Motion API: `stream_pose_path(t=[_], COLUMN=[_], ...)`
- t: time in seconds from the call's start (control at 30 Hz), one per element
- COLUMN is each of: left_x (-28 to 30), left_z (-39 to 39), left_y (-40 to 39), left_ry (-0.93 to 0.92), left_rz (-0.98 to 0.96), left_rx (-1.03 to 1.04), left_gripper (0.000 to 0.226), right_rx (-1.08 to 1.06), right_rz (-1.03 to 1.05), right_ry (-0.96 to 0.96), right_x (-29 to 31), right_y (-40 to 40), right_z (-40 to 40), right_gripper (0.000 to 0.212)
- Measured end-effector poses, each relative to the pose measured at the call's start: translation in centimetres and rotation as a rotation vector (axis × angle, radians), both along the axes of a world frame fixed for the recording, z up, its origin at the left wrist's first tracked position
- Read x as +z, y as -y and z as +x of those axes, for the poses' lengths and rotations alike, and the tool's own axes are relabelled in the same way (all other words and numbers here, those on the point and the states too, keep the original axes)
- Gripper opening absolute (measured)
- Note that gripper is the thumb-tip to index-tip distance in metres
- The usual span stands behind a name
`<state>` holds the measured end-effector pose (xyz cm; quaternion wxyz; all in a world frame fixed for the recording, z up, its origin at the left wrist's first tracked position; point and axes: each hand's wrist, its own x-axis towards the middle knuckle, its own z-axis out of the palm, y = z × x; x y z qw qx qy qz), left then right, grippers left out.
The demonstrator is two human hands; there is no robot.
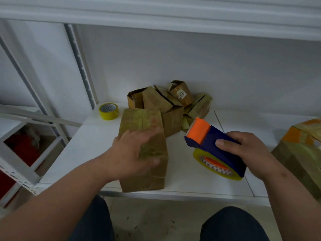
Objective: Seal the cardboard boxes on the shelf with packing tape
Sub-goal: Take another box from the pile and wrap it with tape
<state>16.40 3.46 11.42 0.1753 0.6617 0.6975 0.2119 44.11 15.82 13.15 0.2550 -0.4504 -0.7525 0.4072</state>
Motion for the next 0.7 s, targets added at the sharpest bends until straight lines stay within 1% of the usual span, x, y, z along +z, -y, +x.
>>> stream_pose_path(t=[0.03,0.07,0.13,0.2,0.27,0.3,0.43,0.5,0.63,0.7], left_x=[0.7,1.3,1.7,1.8,1.4,1.1,0.0,-0.3,-0.4,-0.4], left_z=[0.6,1.1,2.0,2.8,3.5,3.7,4.2,4.2,4.2,4.0], left_y=[0.0,0.0,-0.3,-0.4,-0.3,-0.2,0.3,0.4,0.7,0.8], left_ry=[0.284,0.502,0.743,1.0,1.186,1.247,1.459,1.516,1.498,1.495], left_rz=[0.058,0.089,0.047,-0.028,-0.09,-0.115,-0.191,-0.198,-0.194,-0.21], left_rx=[0.089,0.161,0.222,0.209,0.178,0.152,0.025,0.014,0.04,0.048], left_gripper=[0.064,0.053,0.042,0.048,0.055,0.053,0.02,0.011,0.009,0.013], right_rx=[0.019,0.04,0.092,0.139,0.168,0.181,0.226,0.236,0.252,0.259], right_rz=[0.014,0.031,0.064,0.077,0.067,0.054,-0.009,-0.031,-0.052,-0.051], right_ry=[-0.015,-0.027,-0.038,-0.046,-0.079,-0.096,-0.126,-0.121,-0.1,-0.084], right_x=[0.3,0.6,1.1,1.5,1.7,1.7,1.4,1.4,1.4,1.6], right_y=[0.4,0.7,1.4,2.2,2.9,3.2,4.0,4.3,4.6,4.7], right_z=[-0.2,-0.6,-1.2,-1.6,-1.7,-1.7,-1.9,-2.0,-1.9,-1.9], right_gripper=[0.054,0.057,0.066,0.073,0.073,0.072,0.07,0.069,0.067,0.067])
